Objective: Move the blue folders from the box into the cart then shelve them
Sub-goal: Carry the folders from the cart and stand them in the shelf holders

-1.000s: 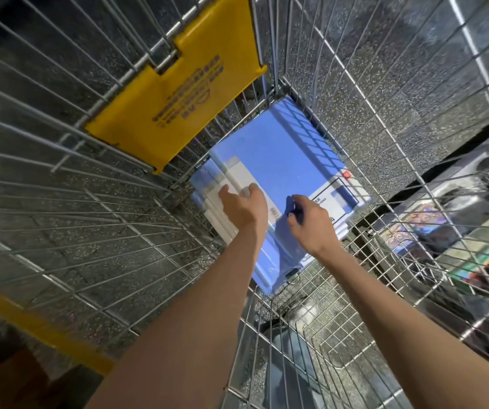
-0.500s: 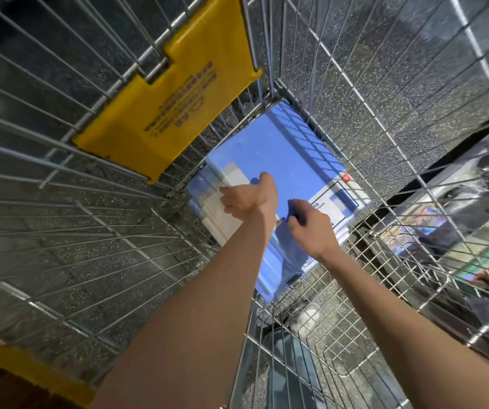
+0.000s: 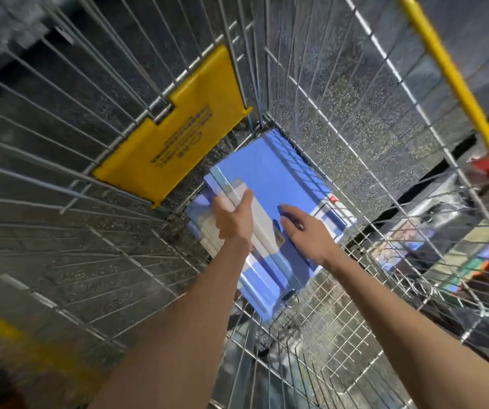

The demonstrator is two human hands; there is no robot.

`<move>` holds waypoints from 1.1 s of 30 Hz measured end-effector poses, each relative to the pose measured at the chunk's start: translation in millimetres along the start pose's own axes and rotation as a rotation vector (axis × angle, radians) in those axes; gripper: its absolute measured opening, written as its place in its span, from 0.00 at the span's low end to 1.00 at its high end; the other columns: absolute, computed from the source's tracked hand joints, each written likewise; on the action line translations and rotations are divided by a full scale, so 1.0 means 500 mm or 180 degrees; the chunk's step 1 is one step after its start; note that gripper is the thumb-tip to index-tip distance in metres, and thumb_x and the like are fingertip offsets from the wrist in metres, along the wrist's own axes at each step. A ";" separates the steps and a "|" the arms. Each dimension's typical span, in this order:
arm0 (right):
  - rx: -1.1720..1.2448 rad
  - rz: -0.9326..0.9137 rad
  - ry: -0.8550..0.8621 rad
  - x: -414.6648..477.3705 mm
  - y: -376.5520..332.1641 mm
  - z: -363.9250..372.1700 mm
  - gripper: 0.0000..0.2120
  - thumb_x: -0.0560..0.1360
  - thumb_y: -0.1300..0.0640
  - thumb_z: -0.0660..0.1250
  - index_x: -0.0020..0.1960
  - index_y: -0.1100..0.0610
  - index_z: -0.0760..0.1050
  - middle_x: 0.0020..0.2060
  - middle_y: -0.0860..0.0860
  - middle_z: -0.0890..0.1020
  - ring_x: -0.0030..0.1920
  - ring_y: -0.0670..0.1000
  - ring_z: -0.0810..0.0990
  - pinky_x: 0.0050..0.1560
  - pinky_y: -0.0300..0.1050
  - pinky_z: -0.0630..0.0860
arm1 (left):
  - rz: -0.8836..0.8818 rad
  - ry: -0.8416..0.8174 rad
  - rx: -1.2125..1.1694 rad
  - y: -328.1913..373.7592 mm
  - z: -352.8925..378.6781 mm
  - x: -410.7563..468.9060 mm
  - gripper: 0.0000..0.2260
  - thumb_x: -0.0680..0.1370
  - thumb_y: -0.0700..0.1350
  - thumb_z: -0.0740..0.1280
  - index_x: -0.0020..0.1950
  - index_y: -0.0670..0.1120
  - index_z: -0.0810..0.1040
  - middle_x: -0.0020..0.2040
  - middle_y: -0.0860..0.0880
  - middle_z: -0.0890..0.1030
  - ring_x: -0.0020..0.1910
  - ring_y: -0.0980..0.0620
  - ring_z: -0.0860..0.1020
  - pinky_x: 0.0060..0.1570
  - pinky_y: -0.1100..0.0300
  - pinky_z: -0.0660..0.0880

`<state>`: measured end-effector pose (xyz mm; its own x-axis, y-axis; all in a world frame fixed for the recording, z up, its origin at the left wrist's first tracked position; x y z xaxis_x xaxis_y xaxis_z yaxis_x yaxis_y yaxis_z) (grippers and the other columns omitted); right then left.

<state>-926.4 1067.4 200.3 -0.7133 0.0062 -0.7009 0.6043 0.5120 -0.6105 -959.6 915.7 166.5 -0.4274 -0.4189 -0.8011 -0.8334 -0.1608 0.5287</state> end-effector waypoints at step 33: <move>0.1010 -0.2574 0.1109 -0.876 -0.490 -0.355 0.23 0.83 0.50 0.61 0.78 0.46 0.63 0.61 0.42 0.78 0.42 0.33 0.77 0.37 0.29 0.73 | 0.3772 -0.2182 0.0067 0.432 -0.303 -1.018 0.23 0.82 0.61 0.62 0.49 0.42 0.83 0.42 0.44 0.86 0.40 0.52 0.81 0.46 0.49 0.78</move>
<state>-824.9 1091.6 722.3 -0.9945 0.0339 0.0996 -0.0900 0.2151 -0.9724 -868.7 958.8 731.1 -0.9629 0.2285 0.1439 0.1471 -0.0030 0.9891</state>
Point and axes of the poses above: each hand's wrist, its own x-axis towards the middle knuckle, its own z-axis out of the palm, y = z × x, the point moved 2 cm from there along x, towards the middle knuckle
